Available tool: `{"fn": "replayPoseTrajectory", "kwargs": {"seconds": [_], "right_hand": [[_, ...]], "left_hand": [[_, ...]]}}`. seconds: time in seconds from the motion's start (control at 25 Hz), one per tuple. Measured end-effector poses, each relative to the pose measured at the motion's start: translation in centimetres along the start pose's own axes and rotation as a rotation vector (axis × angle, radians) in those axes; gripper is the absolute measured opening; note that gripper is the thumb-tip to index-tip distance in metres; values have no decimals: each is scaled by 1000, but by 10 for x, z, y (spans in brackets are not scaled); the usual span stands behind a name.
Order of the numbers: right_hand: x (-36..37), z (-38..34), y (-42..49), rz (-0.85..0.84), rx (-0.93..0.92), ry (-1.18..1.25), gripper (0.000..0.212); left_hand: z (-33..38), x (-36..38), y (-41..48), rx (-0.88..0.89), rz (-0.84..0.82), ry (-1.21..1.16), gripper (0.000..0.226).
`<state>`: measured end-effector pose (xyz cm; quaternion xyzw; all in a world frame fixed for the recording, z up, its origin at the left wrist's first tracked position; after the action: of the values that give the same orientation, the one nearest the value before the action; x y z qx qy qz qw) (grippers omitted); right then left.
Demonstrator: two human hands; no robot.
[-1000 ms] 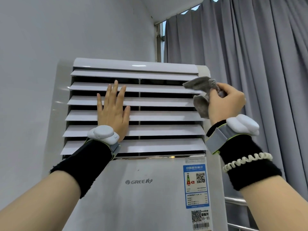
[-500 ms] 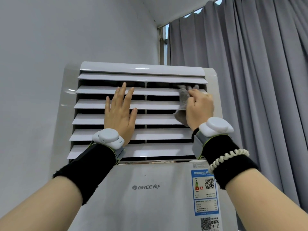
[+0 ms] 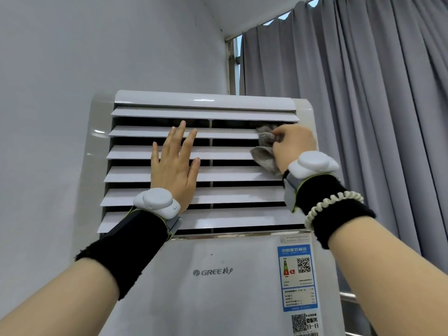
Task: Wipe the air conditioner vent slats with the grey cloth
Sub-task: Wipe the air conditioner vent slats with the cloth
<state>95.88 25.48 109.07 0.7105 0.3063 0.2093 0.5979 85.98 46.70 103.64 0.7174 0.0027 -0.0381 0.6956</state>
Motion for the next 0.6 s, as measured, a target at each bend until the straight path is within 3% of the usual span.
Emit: {"fn": "replayPoseTrajectory", "kwargs": {"seconds": [0.2, 0.6], "right_hand": [[-12, 32, -2, 34, 178, -4, 32], [22, -77, -19, -35, -39, 36, 28]], "left_hand": [[2, -2, 2, -29, 2, -2, 50], [-52, -35, -5, -106, 64, 122, 54]]}}
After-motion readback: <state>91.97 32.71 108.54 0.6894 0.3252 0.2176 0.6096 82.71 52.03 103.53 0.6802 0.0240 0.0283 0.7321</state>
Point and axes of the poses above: each hand's wrist, its own y-axis towards the middle knuckle, its own x-axis out of the palm, z = x × y, the point moved 8 cm from there along y, towards the middle knuckle, and after that the axes turned 3 degrees about -x, right-handed, at the moved point
